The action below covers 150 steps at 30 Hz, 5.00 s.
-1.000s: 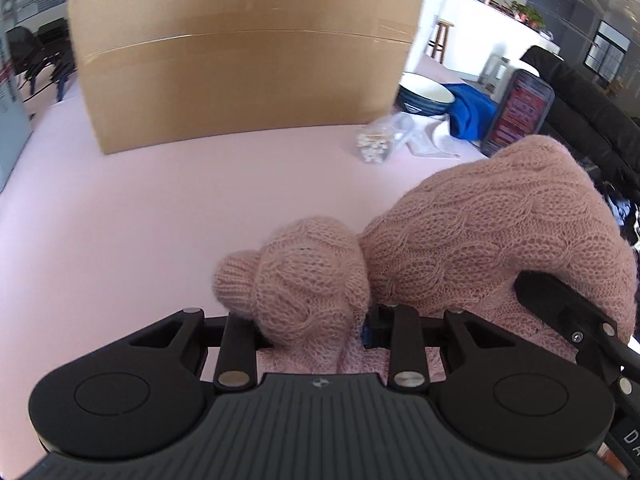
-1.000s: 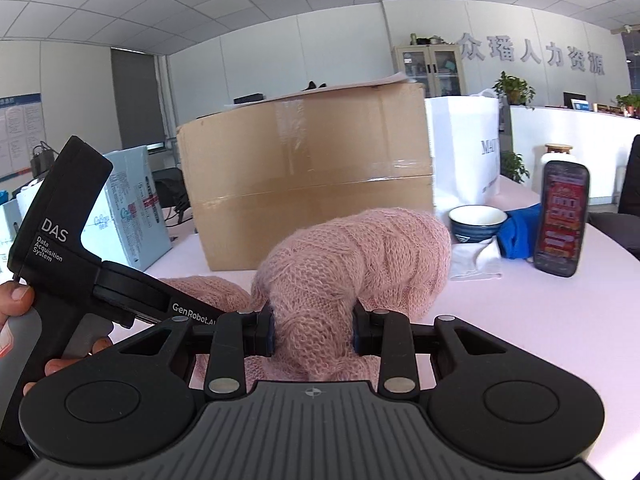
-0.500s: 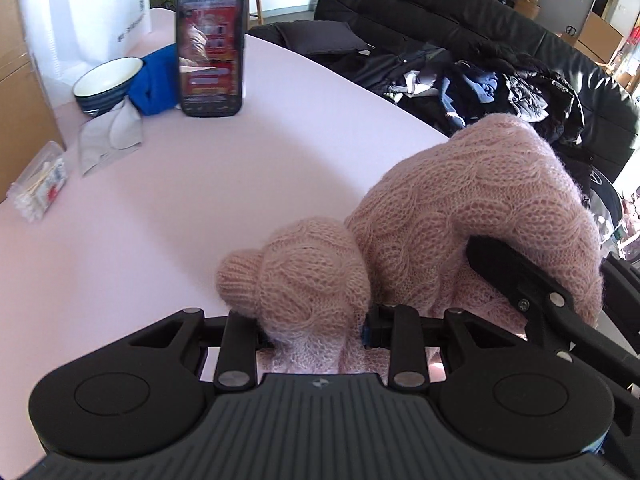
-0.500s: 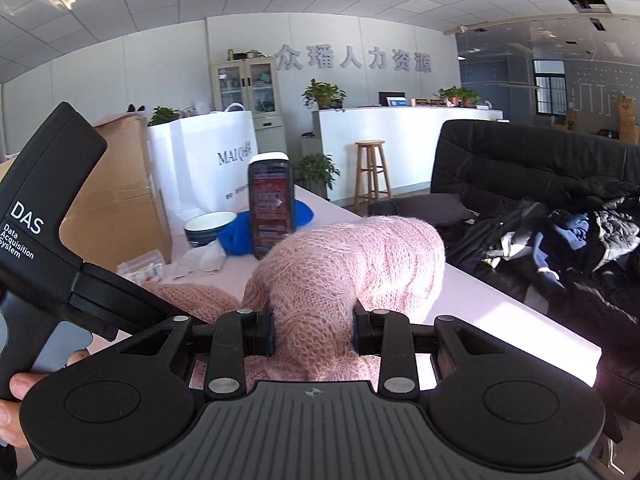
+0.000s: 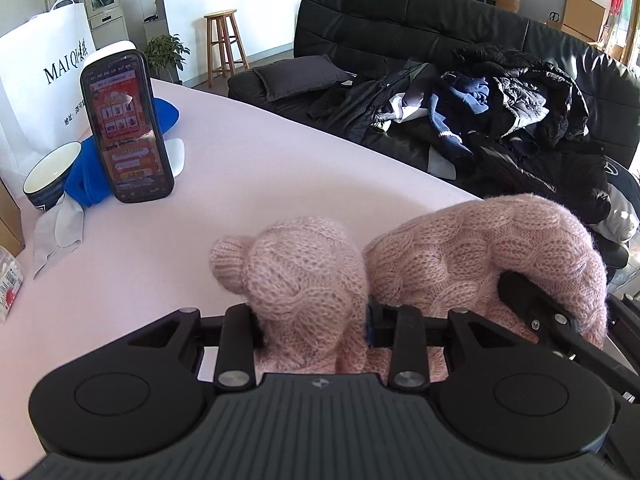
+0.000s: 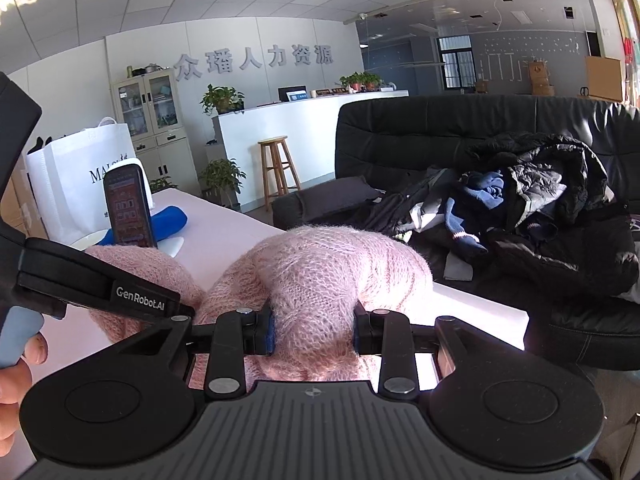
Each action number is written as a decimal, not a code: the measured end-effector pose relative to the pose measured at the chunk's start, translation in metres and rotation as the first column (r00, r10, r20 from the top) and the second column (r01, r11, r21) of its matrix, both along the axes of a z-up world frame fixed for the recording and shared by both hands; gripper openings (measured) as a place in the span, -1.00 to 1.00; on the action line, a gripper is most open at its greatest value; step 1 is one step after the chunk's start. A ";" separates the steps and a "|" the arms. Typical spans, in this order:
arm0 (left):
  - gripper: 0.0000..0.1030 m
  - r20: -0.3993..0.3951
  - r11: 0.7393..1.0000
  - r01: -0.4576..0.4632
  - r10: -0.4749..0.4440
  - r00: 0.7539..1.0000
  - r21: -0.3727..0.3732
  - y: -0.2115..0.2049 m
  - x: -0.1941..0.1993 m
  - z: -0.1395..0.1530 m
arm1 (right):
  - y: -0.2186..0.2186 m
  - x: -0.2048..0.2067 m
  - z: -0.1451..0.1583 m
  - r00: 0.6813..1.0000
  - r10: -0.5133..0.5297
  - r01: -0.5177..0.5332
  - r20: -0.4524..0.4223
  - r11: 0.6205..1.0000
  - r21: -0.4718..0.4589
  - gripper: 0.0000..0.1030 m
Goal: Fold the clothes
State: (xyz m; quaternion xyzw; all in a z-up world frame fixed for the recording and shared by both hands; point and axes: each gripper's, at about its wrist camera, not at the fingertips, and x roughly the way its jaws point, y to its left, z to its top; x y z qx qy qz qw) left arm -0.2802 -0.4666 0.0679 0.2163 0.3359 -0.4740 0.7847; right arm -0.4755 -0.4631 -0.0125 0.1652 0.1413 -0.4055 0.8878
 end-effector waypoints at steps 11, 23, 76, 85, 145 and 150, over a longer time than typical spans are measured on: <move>1.00 -0.265 0.977 -0.212 0.206 0.942 0.003 0.009 0.052 -0.037 | -0.016 -0.015 -0.025 0.996 -0.069 0.054 0.060 0.974 0.219 1.00; 1.00 0.195 0.971 -0.155 0.189 0.962 -0.180 0.034 -0.010 0.000 | 0.036 -0.034 0.008 0.980 -0.198 0.198 0.005 0.979 -0.050 0.93; 1.00 0.059 0.828 -0.407 0.463 0.885 -0.387 0.245 0.052 0.042 | 0.183 0.082 0.070 0.979 0.201 -0.201 -0.031 0.935 -0.292 -0.46; 1.00 0.025 0.601 -0.718 0.773 0.634 -0.351 0.417 0.146 0.031 | 0.311 0.203 0.074 0.828 0.556 -0.545 -0.068 0.771 -0.331 -0.34; 1.00 0.055 0.535 -0.835 0.845 0.533 -0.127 0.470 0.230 -0.072 | 0.349 0.359 -0.024 0.680 0.673 -0.682 -0.292 0.727 0.087 1.00; 1.00 0.053 0.535 -0.835 0.845 0.533 -0.128 0.470 0.230 -0.072 | 0.350 0.359 -0.024 0.680 0.673 -0.681 -0.291 0.727 0.088 1.00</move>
